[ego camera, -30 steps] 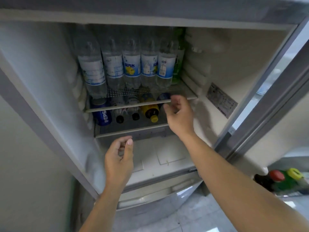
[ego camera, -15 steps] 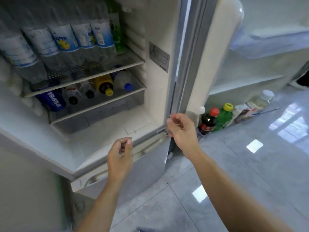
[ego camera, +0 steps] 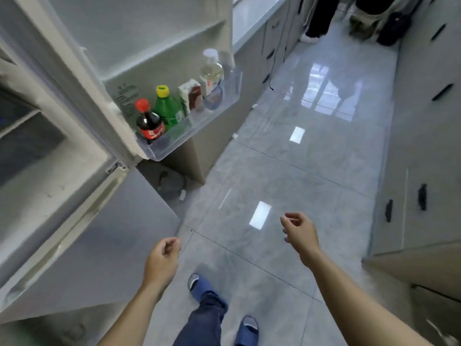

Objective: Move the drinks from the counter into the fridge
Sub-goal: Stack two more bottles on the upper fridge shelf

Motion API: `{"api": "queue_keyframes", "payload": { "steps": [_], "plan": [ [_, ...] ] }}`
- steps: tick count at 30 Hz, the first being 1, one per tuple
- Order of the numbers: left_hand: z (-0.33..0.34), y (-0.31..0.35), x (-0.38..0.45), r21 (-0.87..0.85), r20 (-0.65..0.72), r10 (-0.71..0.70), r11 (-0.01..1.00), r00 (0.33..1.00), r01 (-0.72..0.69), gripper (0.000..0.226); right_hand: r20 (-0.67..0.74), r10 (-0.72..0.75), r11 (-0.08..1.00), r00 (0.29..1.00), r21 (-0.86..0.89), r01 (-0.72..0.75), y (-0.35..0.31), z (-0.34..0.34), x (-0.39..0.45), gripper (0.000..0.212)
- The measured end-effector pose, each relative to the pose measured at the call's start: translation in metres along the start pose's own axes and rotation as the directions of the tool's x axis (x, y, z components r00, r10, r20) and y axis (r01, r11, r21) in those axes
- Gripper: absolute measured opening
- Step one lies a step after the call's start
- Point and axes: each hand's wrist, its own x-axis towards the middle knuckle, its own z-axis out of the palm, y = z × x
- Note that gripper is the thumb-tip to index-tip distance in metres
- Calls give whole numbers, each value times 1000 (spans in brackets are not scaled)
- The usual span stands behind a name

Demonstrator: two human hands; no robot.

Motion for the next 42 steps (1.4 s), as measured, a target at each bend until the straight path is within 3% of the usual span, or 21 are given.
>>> {"api": "queue_keyframes", "payload": {
  "steps": [8, 14, 20, 24, 30, 35, 42],
  "plan": [
    [25, -56, 9, 369, 178, -268, 910, 947, 189, 16, -165, 321, 947, 933, 72, -314, 103, -78, -12, 23],
    [47, -58, 37, 440, 170, -435, 837, 884, 326, 18, -209, 477, 879, 854, 94, -467, 125, -95, -23, 25],
    [104, 6, 92, 462, 276, -403, 852, 872, 248, 17, -240, 568, 822, 787, 109, -559, 129, -101, -12, 15],
    [162, 64, 134, 413, 349, -335, 893, 875, 178, 15, -252, 632, 772, 732, 126, -623, 139, -114, 2, 23],
    [257, 141, 188, 329, 368, -257, 935, 894, 133, 19, -246, 735, 673, 632, 147, -725, 156, -165, 57, 21],
    [302, 184, 205, 309, 280, -286, 931, 917, 196, 17, -213, 713, 692, 669, 56, -720, 124, -225, 162, 21],
    [334, 204, 211, 326, 162, -406, 882, 899, 340, 23, -147, 501, 864, 853, 32, -502, -1, -258, 335, 25]
  ]
}}
